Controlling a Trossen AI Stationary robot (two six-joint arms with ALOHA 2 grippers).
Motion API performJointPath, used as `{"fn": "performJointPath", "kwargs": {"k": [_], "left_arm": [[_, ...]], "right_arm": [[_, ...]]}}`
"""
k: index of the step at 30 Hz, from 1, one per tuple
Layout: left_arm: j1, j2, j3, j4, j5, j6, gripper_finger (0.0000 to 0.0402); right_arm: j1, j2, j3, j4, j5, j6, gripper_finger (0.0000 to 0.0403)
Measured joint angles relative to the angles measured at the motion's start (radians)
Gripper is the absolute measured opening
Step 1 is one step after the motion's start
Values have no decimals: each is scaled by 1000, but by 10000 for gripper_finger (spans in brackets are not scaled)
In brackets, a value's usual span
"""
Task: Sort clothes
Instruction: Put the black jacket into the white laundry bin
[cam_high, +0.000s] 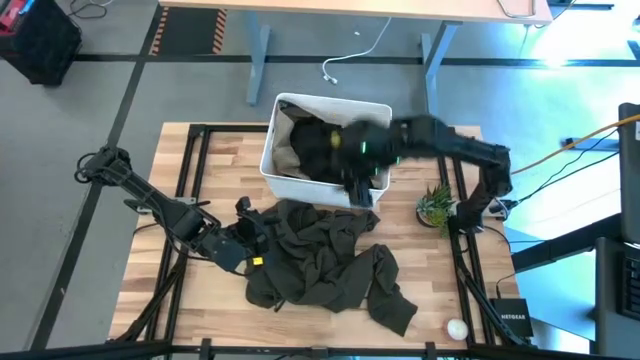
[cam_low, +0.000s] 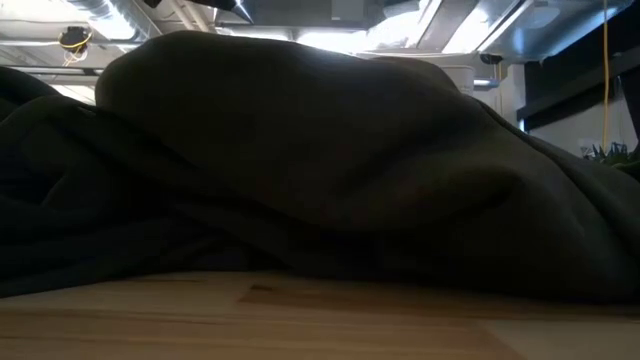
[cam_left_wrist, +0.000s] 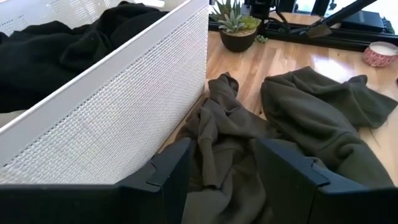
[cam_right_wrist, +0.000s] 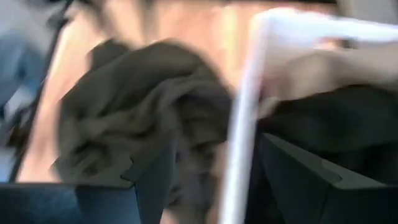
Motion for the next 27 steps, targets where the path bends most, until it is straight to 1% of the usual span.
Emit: {"fn": "performJointPath", "kwargs": {"k": [3, 5, 8, 10, 12, 15, 17, 21, 22, 25, 27], "left_arm": [[0, 0, 0, 1, 0, -3, 172], [0, -1, 0, 1, 0, -2, 172], [0, -4, 0, 1, 0, -3, 172], [0, -6, 0, 2, -1, -3, 172], [0, -9, 0, 2, -1, -3, 172], [0, -9, 0, 3, -3, -5, 172], [0, -10, 0, 3, -9, -9, 172], [0, -10, 0, 6, -25, -13, 172], [0, -10, 0, 6, -30, -12, 172], [0, -10, 0, 6, -35, -10, 172], [4, -10, 0, 6, -35, -6, 172]], "right_arm": [[130, -1, -92, 1, 3, 2, 248], [210, -1, -182, 20, 11, 3, 248], [316, 0, -347, 126, 22, 13, 248], [380, 1, -463, 232, 23, 48, 248], [432, 1, -575, 382, 28, 82, 248], [494, 2, -725, 586, 86, 118, 248], [519, 2, -806, 749, 132, 156, 248], [536, 2, -944, 961, 138, 169, 248], [534, 2, -966, 987, 154, 160, 248], [509, 1, -1004, 1003, 274, 130, 248], [473, 2, -1023, 1004, 317, 106, 248]]}}
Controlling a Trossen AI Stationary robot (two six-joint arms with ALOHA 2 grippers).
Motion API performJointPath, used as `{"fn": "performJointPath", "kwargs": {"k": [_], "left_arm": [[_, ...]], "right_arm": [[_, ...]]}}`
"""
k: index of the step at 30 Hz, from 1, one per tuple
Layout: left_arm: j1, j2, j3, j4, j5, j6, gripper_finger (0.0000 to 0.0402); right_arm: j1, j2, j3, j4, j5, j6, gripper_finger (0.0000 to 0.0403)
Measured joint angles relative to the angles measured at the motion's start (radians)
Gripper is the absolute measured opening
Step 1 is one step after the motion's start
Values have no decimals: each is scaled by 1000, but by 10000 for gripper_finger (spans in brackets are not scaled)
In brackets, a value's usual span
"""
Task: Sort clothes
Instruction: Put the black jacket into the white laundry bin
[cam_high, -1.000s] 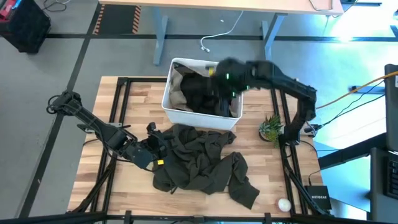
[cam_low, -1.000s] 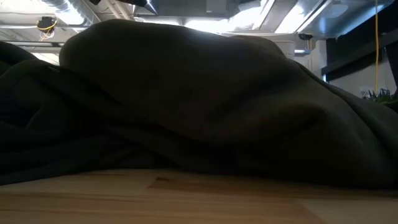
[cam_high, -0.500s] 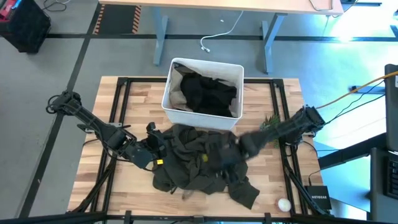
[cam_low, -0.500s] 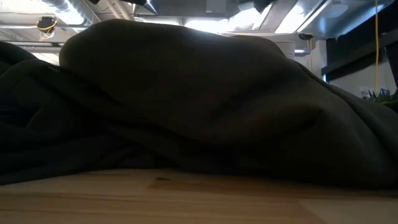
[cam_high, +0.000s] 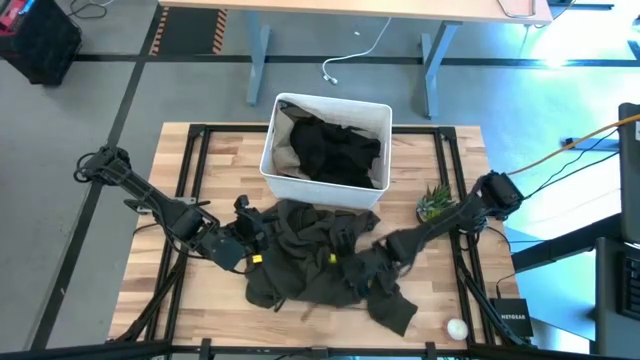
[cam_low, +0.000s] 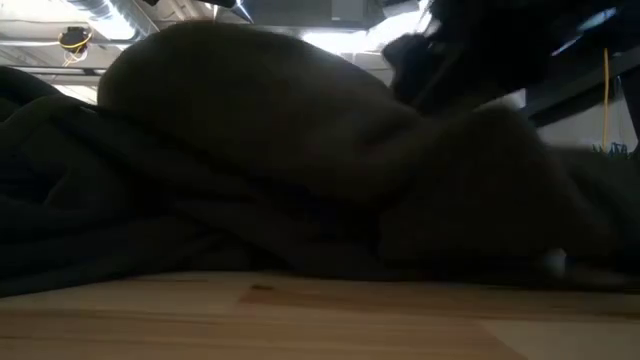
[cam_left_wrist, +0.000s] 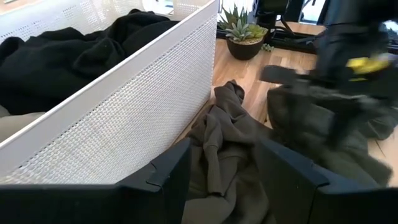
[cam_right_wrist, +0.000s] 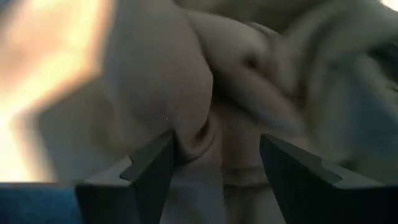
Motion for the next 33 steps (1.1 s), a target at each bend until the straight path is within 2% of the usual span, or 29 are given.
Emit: {"fn": "performJointPath", "kwargs": {"k": [4, 10, 13, 17, 23, 29, 31, 33], "left_arm": [[3, 0, 0, -2, 0, 4, 172], [7, 0, 0, -3, 0, 2, 172], [7, 0, 0, -3, 0, 0, 172], [8, 0, 0, -3, 0, -4, 172], [8, 0, 0, -1, 0, -6, 172], [8, 0, 0, 0, 0, -7, 172], [8, 0, 0, 0, 0, -11, 172], [8, 0, 0, 0, 0, -11, 172]], "right_arm": [[-78, 9, -6, 45, 38, -37, 248], [-204, 42, -4, 144, 33, -136, 248], [-258, 78, -5, 120, -19, -126, 248], [-312, 148, -4, 82, -21, -109, 248], [-355, 250, 4, 85, -109, -59, 248], [-353, 291, 7, 121, -111, -66, 248], [-353, 293, 5, 143, -108, -67, 237], [-354, 295, 2, 171, -115, -74, 207]]}}
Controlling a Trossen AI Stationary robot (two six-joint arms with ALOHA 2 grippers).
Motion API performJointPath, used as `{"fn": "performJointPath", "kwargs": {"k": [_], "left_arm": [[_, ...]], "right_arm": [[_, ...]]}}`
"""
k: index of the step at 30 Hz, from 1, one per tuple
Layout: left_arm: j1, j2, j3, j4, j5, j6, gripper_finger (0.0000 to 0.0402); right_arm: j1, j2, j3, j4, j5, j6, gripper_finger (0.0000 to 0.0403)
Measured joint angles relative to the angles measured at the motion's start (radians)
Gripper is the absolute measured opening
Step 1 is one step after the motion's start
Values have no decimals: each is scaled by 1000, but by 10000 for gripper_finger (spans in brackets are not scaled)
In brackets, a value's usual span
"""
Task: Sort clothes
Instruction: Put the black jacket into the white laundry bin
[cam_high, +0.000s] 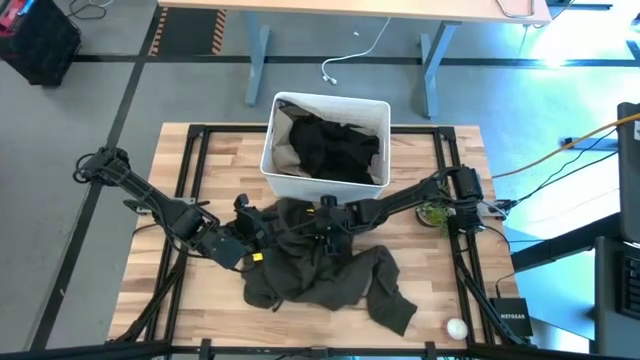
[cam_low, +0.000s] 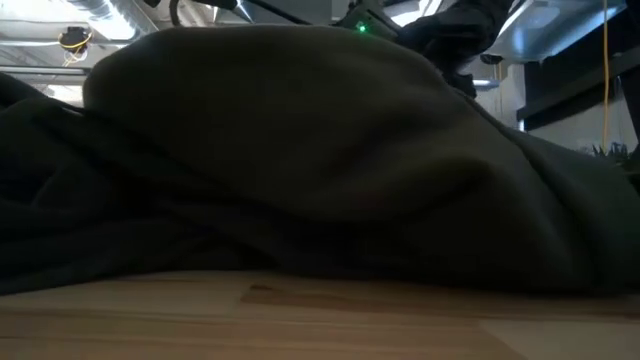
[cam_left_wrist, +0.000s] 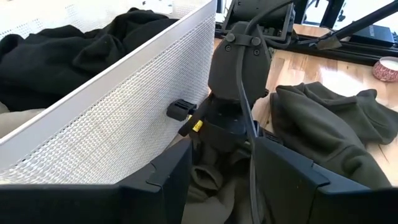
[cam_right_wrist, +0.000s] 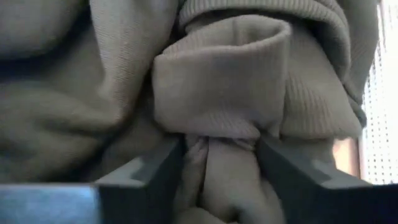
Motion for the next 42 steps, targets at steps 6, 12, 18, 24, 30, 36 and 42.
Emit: {"fn": "performJointPath", "kwargs": {"k": [6, 12, 18, 24, 30, 36, 42], "left_arm": [[0, 0, 0, -1, 0, 5, 172], [0, 0, 0, -5, 0, 1, 172], [0, 0, 0, -5, 0, 1, 172], [0, 0, 0, -3, 0, 0, 172], [0, 0, 0, -3, 0, 5, 172], [0, 0, 0, 2, 0, 4, 172], [0, 0, 0, 0, 0, 2, 172]], "right_arm": [[-3, 5, -1, 40, -209, -2, 36], [18, -57, -9, -7, -278, 2, 34], [65, -232, -15, -70, -279, -34, 29], [68, -451, -13, -84, -218, -38, 28], [67, -675, 70, -84, -89, -110, 27], [43, -775, 286, -77, 103, -279, 27], [-69, -729, 594, -68, 191, -482, 27]]}}
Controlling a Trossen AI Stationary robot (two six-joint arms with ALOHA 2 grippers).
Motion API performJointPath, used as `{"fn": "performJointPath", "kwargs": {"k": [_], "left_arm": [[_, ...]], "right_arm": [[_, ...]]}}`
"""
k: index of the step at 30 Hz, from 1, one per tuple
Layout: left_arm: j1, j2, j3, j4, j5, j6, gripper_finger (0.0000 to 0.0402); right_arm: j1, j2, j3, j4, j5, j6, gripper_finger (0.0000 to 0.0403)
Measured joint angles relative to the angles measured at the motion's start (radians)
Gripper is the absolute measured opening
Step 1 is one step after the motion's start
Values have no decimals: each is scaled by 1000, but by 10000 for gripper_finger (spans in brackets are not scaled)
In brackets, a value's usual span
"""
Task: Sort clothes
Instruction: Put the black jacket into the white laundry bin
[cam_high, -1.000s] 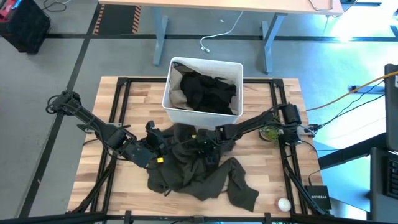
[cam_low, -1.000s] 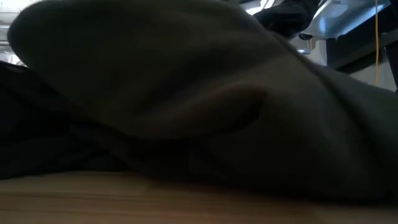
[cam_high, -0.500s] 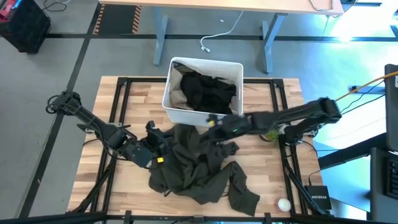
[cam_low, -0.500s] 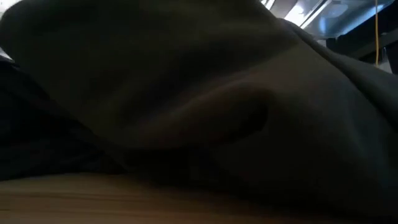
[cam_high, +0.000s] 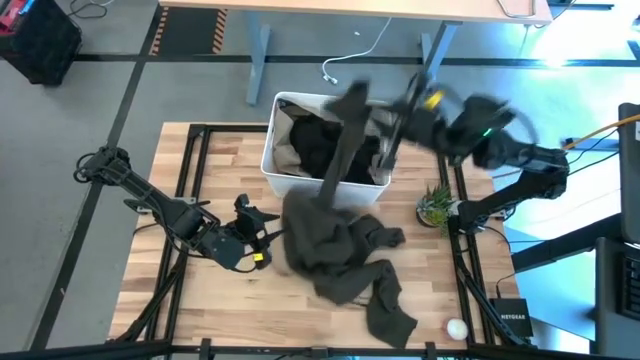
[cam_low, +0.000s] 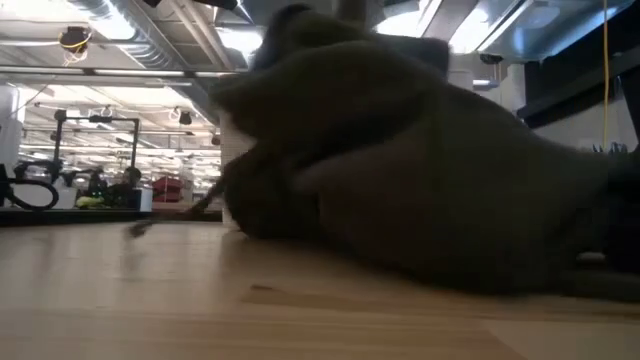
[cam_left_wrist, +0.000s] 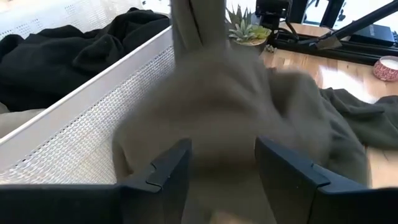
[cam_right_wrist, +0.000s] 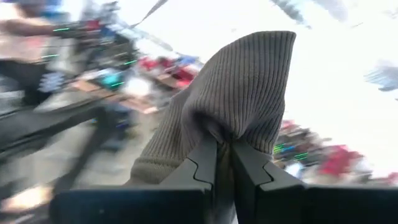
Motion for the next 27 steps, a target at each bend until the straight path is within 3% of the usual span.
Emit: {"fn": "performJointPath", "kwargs": {"k": [4, 7, 15, 20, 27], "left_arm": [[0, 0, 0, 0, 0, 1, 172], [0, 0, 0, -1, 0, 1, 172], [0, 0, 0, -3, 0, -2, 172], [0, 0, 0, -4, 0, -1, 172], [0, 1, 0, -4, 0, -1, 172]], "right_arm": [[-103, 54, 160, -5, 50, -38, 27], [-165, 80, 187, -35, 47, 62, 42], [-258, 202, 186, -423, 56, 250, 193], [-264, 248, 183, -587, 110, 233, 249], [-169, 205, 186, -783, 57, 327, 264]]}}
